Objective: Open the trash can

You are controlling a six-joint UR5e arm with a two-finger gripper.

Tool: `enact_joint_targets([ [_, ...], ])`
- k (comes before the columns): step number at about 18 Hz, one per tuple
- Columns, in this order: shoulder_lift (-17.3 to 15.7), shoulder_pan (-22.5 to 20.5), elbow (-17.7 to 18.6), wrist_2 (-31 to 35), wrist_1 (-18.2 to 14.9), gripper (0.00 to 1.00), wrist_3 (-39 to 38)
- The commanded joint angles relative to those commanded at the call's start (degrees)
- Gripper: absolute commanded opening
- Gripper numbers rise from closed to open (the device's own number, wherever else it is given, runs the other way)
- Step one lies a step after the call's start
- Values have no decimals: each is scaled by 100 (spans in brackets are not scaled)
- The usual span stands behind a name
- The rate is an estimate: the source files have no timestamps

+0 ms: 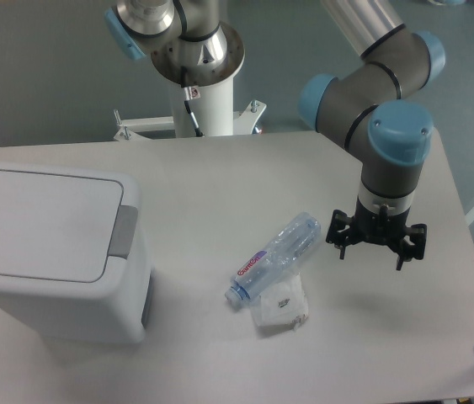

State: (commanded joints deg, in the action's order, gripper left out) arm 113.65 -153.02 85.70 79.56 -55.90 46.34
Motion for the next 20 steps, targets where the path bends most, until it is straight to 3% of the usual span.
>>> enact_joint_targets([
  [3, -158, 53, -53, -457, 0, 100, -668],
  [9, -492, 439, -571, -1661, 0, 100, -2708],
  [14, -1098, 975, -221, -1654, 9, 100, -2771],
  [18, -1257, 1563, -10, -1610, 17, 100, -2780],
  [20, -1301, 1643, 17, -1610, 18, 100, -2780],
])
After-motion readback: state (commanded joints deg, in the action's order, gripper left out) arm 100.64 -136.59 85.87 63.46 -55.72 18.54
